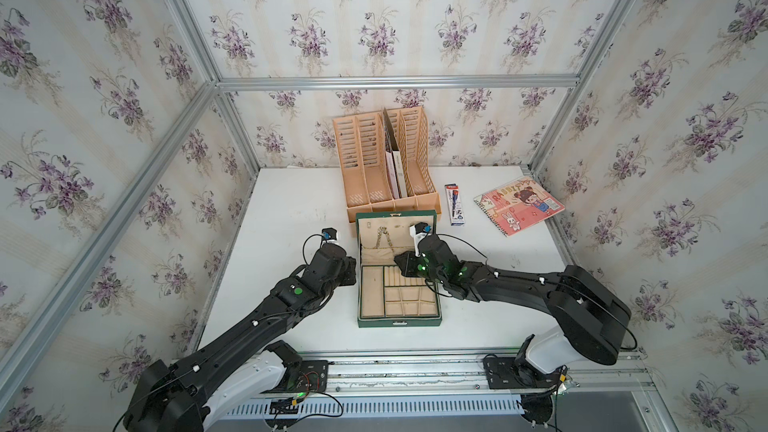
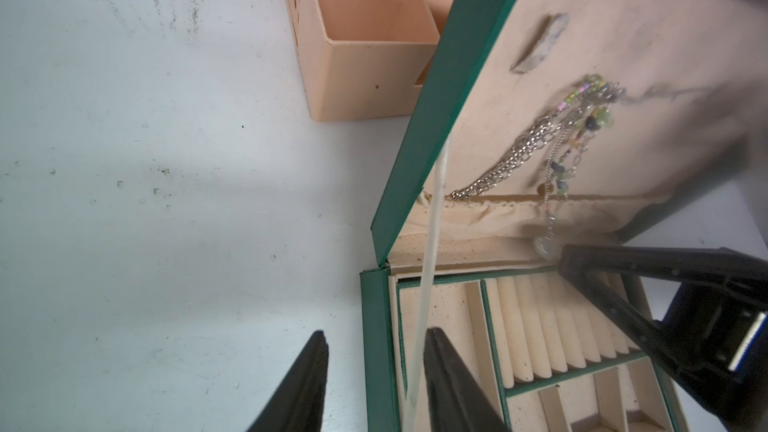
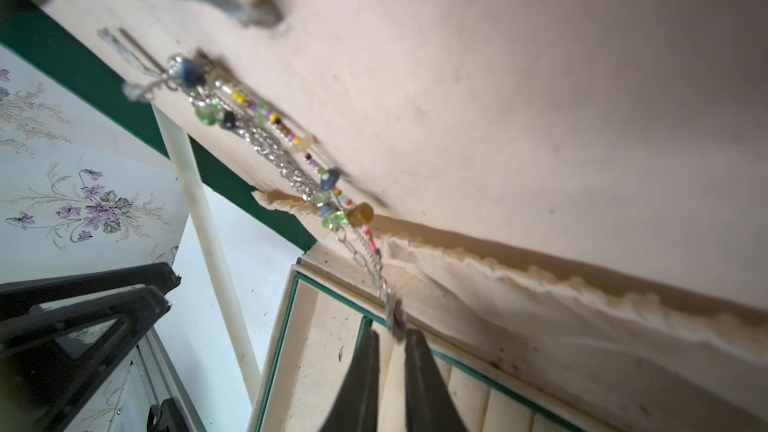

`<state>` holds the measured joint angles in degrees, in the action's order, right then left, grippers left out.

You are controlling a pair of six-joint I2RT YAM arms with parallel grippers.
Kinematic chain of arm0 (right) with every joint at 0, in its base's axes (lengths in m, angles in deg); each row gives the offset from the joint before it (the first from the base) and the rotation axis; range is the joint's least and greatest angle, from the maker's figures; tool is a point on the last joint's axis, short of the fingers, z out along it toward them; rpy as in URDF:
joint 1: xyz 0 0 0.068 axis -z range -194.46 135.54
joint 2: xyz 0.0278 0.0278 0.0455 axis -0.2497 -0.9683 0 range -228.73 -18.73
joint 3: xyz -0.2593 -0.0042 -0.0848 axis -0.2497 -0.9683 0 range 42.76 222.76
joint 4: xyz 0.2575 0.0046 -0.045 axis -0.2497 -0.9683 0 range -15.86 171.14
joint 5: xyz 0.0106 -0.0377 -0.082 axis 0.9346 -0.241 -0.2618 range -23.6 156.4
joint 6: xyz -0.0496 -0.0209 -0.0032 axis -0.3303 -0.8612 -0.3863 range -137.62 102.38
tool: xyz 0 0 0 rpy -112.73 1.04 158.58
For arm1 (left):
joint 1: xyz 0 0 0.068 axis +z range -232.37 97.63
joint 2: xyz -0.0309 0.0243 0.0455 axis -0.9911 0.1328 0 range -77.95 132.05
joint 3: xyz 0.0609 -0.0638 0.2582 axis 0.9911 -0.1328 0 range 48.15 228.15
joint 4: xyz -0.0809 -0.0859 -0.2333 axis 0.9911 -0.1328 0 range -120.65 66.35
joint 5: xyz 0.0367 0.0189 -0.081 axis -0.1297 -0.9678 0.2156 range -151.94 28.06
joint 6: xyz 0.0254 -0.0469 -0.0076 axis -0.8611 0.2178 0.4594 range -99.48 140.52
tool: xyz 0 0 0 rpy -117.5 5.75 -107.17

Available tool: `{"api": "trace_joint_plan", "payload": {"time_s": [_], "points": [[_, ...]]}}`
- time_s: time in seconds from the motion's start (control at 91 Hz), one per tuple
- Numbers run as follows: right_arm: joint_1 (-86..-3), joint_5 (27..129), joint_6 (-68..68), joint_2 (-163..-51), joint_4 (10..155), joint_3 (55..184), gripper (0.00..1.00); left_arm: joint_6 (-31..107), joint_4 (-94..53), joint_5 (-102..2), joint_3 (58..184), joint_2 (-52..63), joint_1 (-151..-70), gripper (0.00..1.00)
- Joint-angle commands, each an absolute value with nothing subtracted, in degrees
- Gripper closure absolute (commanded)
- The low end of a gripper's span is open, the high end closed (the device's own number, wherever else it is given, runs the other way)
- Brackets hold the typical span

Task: Put jewelry chain into jewelry box
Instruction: Hang the necklace on the jewelry box clasp, then close the fastener on the jewelry box.

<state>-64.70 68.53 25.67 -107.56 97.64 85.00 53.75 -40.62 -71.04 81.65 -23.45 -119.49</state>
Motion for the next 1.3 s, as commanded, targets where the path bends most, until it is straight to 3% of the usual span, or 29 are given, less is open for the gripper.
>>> {"api": "trace_joint_plan", "payload": {"time_s": [0.0,0.264,0.549,0.615,0.736,0.923,1.143,1.286], "points": [[-64.94,68.80,25.74,-107.62,98.00,85.54,0.73,54.23,-39.12,-71.60,81.15,-24.26,-119.46,0.58],[-64.91,70.14,24.17,-104.27,94.21,85.19,0.56,55.05,-40.47,-71.91,80.36,-26.50,-119.46,0.58],[-64.91,64.62,10.67,-87.77,77.10,87.61,0.54,62.01,-42.85,-75.64,78.36,-28.74,-119.41,0.58],[-64.91,61.30,5.46,-84.29,73.88,87.92,0.54,60.27,-41.64,-73.57,77.16,-29.94,-119.40,0.52],[-64.91,55.72,-4.91,-77.60,69.94,90.07,0.54,60.27,-37.15,-66.31,73.69,-33.26,-119.44,0.50],[-64.91,52.63,-15.19,-77.63,62.20,99.91,0.49,62.87,-35.94,-59.86,72.37,-32.64,-120.78,0.48],[-65.52,48.33,-24.72,-80.40,68.30,102.17,0.45,65.06,-42.15,-70.44,73.89,-28.41,-129.65,0.47],[-65.48,49.19,-34.47,-78.89,75.79,102.23,0.42,67.03,-50.68,-83.30,78.94,-24.38,-137.59,0.46]]}}
